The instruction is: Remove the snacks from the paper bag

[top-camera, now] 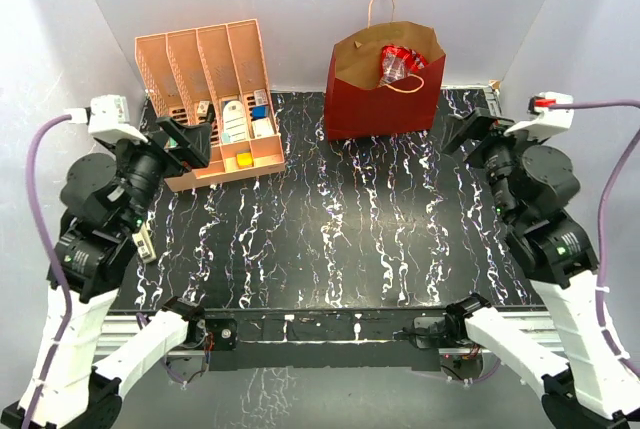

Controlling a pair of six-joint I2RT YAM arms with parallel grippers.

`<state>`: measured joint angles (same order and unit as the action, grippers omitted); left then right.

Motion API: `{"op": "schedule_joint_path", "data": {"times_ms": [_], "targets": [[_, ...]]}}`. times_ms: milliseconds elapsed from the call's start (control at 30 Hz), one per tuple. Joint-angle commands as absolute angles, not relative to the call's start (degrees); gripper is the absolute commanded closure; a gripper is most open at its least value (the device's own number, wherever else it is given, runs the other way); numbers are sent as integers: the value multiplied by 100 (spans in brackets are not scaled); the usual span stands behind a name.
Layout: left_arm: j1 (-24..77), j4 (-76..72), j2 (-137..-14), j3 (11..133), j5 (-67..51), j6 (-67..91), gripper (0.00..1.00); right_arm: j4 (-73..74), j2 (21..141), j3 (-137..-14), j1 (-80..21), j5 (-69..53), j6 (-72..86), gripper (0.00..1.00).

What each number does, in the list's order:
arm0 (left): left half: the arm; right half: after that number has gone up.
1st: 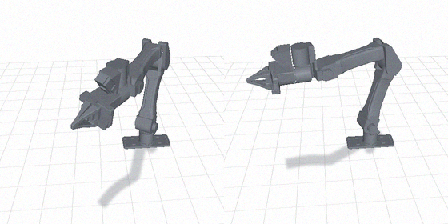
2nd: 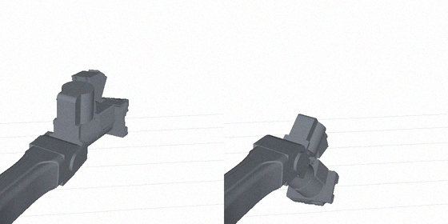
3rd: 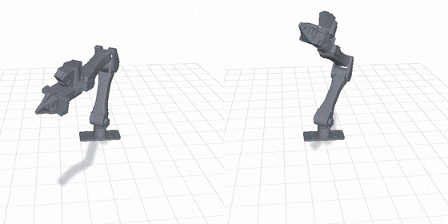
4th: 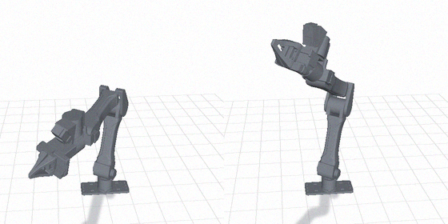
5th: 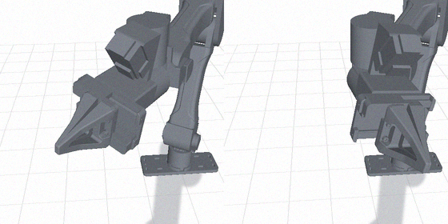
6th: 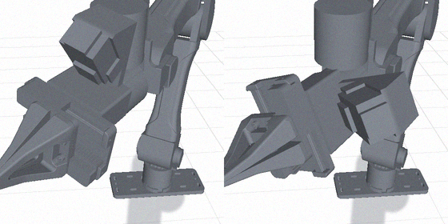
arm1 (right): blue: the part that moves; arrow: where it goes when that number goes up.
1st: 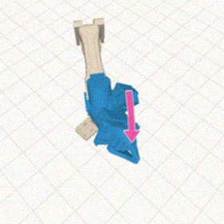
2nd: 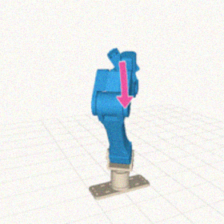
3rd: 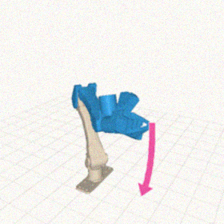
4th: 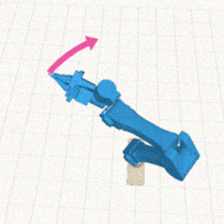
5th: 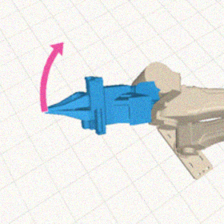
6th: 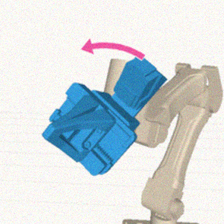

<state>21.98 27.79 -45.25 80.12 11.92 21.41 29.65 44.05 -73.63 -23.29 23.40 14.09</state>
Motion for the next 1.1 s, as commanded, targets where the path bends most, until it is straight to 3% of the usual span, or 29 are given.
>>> {"op": "schedule_joint_path", "data": {"times_ms": [0,467,733,1067], "targets": [[1984,2040,-4440,7333,1340,2159,2,2640,4656,-6969,-1965,2278,1630,2],[1538,-27,-4404,4834,761,1834,2,1816,5606,-5284,-611,1654,2944,2],[1463,-688,-4672,4453,284,1717,2,536,5507,-4419,-254,782,3634,2],[1491,-951,-4858,4478,203,1603,2,-1273,6244,-4582,-138,-187,5040,2]]}}
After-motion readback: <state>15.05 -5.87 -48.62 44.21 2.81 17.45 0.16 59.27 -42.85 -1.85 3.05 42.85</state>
